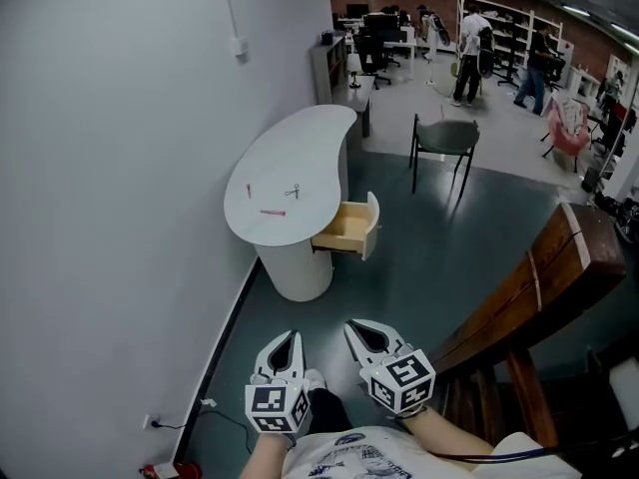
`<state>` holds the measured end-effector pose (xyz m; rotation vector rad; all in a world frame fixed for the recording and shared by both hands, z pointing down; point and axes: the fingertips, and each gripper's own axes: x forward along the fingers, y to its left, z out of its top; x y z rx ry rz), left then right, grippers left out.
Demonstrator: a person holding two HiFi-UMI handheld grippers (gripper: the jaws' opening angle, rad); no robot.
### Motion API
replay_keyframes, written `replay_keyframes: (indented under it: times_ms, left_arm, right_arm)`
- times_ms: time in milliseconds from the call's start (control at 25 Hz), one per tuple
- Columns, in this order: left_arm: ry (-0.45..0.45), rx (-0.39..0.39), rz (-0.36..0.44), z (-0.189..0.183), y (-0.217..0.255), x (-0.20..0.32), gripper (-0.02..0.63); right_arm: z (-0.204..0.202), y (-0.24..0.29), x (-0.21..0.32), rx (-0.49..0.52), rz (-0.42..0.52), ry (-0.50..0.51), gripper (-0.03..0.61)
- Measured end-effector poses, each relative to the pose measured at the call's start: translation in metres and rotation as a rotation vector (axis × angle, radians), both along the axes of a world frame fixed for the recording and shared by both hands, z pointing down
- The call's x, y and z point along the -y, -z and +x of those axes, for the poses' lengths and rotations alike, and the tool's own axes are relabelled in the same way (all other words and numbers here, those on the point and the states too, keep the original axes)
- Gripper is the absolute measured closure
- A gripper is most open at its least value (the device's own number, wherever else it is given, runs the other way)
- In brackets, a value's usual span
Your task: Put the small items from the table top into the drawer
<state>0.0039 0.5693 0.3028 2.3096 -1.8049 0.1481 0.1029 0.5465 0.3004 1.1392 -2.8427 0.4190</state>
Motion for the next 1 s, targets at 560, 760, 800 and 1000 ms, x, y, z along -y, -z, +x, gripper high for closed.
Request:
replay_keyframes:
  times_ms: [560,760,800,1000]
  left_arm:
    - [-0.035,-0.003,-0.034,-0.085,-0.011,0.154,0.594]
    - [-0.024,-0.003,-0.036,-0.133,-0.007,0.212,0.594]
    - [-0.023,-0.006,-0.033,-0.142,-0.006,0.222,0.594]
    - [-0.038,-0.017,-0.014,-0.177,-0.002,0.262,0.594]
  right_arm:
    - [-0.089,-0.017,0.152,-0.024,-0.055,-0.008,0.558]
    - [-0.139,-0.010,0.207,-0.031,-0.047,0.007,0.558]
    - [-0.147,-0.009,0.216,-0.033,-0.047,0.008,0.558]
    - [-0.181,-0.010,0.259,-0.040,-0.049,-0.002,0.558]
